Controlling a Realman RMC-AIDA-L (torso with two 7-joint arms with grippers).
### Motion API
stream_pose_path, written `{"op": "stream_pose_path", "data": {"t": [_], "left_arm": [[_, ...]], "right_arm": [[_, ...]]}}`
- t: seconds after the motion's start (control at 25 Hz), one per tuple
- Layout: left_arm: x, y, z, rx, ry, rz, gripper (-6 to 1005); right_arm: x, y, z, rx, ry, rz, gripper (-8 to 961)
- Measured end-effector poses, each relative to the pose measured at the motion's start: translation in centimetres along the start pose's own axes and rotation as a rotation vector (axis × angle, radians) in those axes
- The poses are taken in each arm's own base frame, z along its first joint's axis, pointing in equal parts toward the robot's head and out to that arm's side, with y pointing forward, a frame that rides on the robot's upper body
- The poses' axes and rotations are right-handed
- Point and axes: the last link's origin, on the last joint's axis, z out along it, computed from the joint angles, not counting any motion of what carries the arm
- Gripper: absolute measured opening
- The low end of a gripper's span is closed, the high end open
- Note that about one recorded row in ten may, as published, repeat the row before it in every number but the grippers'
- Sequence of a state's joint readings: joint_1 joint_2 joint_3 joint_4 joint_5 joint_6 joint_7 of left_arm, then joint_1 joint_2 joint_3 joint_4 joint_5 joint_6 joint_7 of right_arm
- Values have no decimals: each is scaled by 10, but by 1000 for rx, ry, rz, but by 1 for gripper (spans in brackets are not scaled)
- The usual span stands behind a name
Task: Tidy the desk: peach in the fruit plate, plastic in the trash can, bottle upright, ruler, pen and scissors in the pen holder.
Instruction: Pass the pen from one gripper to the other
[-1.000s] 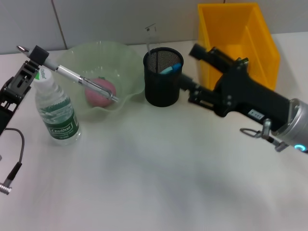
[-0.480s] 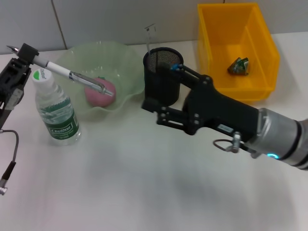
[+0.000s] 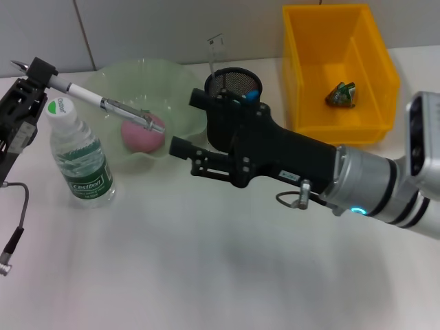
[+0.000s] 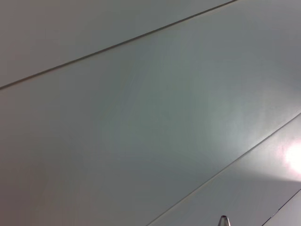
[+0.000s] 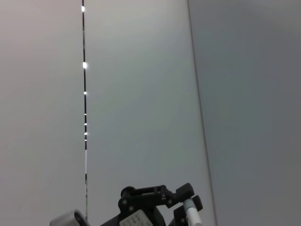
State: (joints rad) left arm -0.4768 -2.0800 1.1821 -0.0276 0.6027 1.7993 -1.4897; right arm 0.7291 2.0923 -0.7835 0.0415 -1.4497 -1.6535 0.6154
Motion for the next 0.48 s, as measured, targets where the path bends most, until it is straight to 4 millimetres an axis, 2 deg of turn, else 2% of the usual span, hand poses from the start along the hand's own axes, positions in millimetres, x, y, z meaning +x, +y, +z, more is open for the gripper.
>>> {"op": "stream_pose_path", "data": {"t": [0.48], "left_arm": [[1, -1, 8, 0, 20, -11, 145]], "right_arm": [[2, 2, 17, 6, 1, -48, 810]]}}
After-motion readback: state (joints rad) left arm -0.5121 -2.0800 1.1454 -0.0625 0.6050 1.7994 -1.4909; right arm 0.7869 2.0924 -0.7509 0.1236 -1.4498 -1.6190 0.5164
